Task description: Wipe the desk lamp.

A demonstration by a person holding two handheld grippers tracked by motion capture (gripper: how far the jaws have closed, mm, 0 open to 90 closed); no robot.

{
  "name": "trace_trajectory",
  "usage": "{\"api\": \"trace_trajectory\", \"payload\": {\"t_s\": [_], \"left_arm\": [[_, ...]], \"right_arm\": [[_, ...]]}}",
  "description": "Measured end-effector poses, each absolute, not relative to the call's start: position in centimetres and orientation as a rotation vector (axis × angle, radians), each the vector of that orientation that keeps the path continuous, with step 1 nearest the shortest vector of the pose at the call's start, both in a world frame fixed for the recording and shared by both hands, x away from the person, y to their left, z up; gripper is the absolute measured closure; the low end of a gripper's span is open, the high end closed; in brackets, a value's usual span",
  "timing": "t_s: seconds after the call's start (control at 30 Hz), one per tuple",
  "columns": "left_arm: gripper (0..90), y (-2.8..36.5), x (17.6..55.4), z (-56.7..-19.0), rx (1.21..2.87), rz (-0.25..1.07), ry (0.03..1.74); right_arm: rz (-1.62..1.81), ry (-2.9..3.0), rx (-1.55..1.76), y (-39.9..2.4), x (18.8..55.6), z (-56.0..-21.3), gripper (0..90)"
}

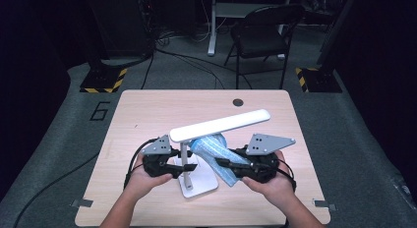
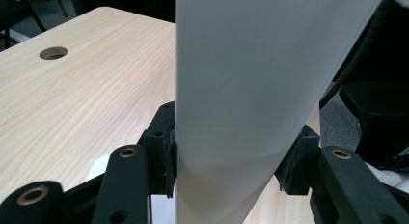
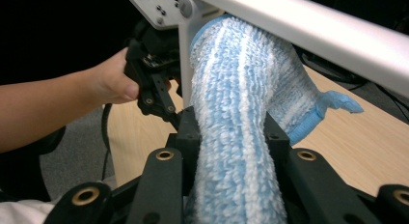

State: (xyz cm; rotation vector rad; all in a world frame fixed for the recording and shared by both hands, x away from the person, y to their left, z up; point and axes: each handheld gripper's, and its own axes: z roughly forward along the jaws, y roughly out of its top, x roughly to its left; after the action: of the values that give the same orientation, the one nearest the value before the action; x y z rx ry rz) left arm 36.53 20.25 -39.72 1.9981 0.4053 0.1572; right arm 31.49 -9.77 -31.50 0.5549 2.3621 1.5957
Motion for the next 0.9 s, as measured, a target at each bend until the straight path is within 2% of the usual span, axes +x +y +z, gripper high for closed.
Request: {"api": "trace_trajectory", "payload": {"t_s": [0.4,0.9], "left_arm": [[50.6,20.2,36.6,-39.7,2.004,0.152,0.412],[50.4,20.1,36.8,-39.7,2.001,0.134,0.415]], "right_arm": [[1.640,2.385,0.457,-10.5,29.8,-28.6,69.2],[1.674,2.362,0.459,-10.6,31.0,-26.3,69.3]]}}
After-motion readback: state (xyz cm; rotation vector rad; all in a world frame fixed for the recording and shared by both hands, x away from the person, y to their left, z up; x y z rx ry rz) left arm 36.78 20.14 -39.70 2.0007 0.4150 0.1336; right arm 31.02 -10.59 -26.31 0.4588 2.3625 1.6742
